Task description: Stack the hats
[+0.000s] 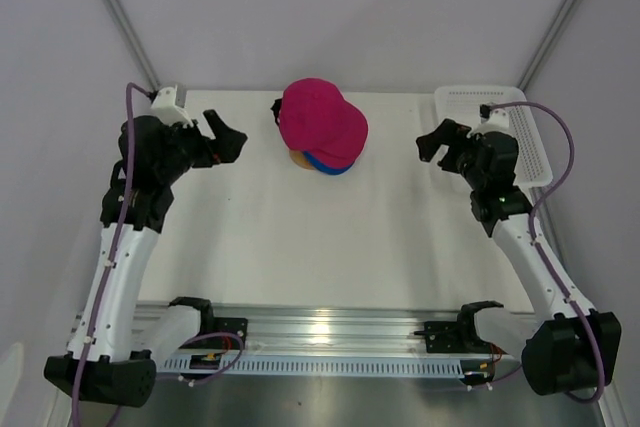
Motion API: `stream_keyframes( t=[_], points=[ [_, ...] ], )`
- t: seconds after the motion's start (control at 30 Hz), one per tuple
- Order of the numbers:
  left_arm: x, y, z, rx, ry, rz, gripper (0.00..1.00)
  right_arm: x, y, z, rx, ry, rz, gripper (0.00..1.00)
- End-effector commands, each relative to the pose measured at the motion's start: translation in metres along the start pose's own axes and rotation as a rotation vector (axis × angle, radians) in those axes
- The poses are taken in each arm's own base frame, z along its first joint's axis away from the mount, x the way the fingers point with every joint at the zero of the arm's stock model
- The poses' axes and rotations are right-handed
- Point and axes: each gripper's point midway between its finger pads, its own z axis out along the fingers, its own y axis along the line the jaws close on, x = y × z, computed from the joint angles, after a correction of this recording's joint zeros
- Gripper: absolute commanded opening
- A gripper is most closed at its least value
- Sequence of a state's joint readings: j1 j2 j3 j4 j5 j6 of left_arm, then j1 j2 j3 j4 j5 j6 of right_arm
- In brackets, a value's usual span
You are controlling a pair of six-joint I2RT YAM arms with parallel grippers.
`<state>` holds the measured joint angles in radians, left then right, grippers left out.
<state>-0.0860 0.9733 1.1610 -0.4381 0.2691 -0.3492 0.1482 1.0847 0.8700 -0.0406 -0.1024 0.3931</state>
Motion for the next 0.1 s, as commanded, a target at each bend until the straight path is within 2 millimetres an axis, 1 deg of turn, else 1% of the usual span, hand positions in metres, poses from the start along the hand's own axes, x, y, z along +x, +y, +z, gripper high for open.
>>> stream_keyframes(
  t=[0.0, 0.07],
  points=[
    [-0.017, -0.015, -0.05, -0.013, -0.009, 0.124, 1.0, -0.027, 0.005, -0.003, -0.022, -0.102, -0.048, 0.99],
    [-0.017, -0.011, -0.064, -0.041, -0.027, 0.157, 0.99, -0.02, 0.003, 0.002, -0.026, -0.075, -0.062, 0.99]
  ],
)
